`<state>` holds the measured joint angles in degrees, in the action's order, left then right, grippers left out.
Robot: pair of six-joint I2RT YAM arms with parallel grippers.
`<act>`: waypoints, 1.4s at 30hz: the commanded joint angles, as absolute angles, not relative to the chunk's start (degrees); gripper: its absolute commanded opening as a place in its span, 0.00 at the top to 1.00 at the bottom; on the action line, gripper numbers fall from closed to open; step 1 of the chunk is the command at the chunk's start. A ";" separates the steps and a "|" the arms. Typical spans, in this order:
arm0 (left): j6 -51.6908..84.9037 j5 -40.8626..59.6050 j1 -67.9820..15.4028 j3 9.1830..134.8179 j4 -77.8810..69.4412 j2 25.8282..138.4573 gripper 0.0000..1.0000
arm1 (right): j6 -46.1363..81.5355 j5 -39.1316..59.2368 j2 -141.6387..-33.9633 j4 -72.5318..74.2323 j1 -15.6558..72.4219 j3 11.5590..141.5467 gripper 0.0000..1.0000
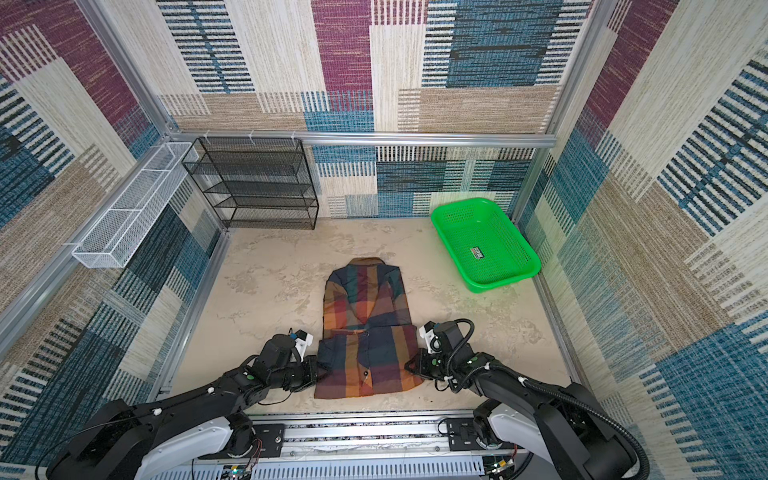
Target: Fold and stack the long sleeve shirts
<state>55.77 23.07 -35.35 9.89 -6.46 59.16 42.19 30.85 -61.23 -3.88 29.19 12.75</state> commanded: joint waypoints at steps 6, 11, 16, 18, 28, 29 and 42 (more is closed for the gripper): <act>64.14 25.51 -35.32 14.71 5.20 52.10 1.00 | 45.15 31.21 -52.53 -14.11 30.27 16.99 1.00; 68.02 25.72 -35.34 22.98 18.22 50.74 1.00 | 46.80 32.51 -50.95 -16.58 31.16 20.70 1.00; 71.60 24.75 -35.26 30.07 29.33 51.15 1.00 | 47.43 32.59 -51.25 -19.23 31.20 25.73 1.00; 73.64 24.48 -35.24 32.08 31.56 51.06 1.00 | 48.52 33.53 -50.99 -19.20 31.20 27.18 1.00; 82.98 26.12 -31.73 39.80 42.76 51.08 1.00 | 50.84 37.19 -55.64 -20.74 29.82 35.70 1.00; 83.79 26.39 -31.40 39.86 43.40 50.88 1.00 | 50.95 37.51 -56.34 -20.45 29.80 36.14 1.00; 83.41 25.98 -29.25 44.73 49.61 53.73 1.00 | 51.17 38.94 -62.83 -19.63 28.94 40.90 1.00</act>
<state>88.14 28.14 -29.36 42.17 43.48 52.29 50.87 38.39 -62.41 -21.10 28.86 41.98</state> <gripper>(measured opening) 0.083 0.057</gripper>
